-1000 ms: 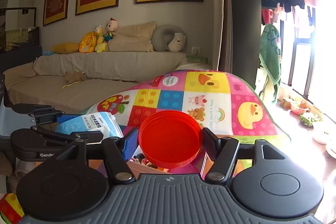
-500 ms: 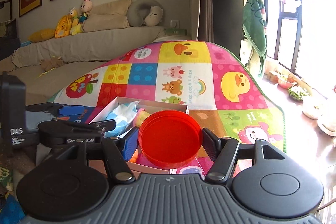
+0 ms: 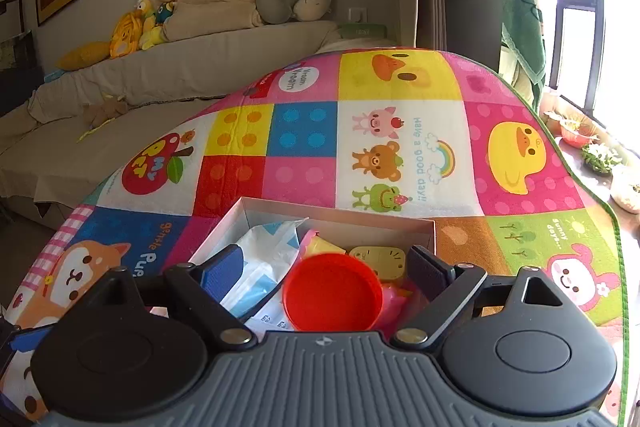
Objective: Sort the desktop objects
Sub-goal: 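Release the packet in the box with the left tool, then lower the red lid into the box and open the right tool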
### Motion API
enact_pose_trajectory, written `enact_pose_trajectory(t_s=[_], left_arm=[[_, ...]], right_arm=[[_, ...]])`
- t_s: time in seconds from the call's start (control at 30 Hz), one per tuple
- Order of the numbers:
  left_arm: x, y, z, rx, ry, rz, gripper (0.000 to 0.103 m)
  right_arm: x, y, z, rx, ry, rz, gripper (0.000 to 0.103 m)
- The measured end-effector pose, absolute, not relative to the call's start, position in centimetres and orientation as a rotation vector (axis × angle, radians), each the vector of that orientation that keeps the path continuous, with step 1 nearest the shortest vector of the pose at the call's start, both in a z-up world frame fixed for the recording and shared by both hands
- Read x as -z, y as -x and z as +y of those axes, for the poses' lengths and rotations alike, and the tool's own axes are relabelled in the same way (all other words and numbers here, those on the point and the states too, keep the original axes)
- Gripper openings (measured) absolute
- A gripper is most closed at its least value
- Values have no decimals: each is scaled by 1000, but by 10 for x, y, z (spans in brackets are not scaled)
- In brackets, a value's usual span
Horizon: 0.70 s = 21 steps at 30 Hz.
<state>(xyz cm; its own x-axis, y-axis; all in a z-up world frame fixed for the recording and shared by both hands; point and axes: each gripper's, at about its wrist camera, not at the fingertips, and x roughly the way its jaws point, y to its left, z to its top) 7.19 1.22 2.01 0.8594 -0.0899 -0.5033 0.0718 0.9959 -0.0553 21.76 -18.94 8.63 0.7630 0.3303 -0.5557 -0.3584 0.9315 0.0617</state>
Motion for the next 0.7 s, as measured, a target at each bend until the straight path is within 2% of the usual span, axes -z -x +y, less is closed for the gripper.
enact_pose_trajectory(t_s=[0.03, 0.1, 0.13, 0.17, 0.27, 0.37, 0.57, 0.7], left_arm=[[-18, -73, 17, 80, 68, 533, 100], [-13, -75, 22, 79, 111, 545, 100], [-12, -75, 24, 81, 120, 550, 100], [-11, -75, 24, 84, 124, 551, 100], [-11, -70, 23, 98, 121, 538, 101], [-12, -65, 23, 104, 111, 522, 101], [-12, -63, 37, 98, 177, 521, 103], [-8, -67, 38, 96, 178, 544, 103]], right_arm=[[-87, -221, -182, -370, 59, 600, 85], [-87, -228, -168, -365, 69, 612, 67], [-87, -233, -159, -376, 71, 626, 52], [-86, -238, -151, -381, 70, 637, 45], [-77, -253, -128, -358, 112, 660, 34], [-57, -271, -118, -303, 146, 725, 28], [-37, -260, -156, -257, 130, 811, 26], [-42, -250, -163, -247, 132, 779, 25]])
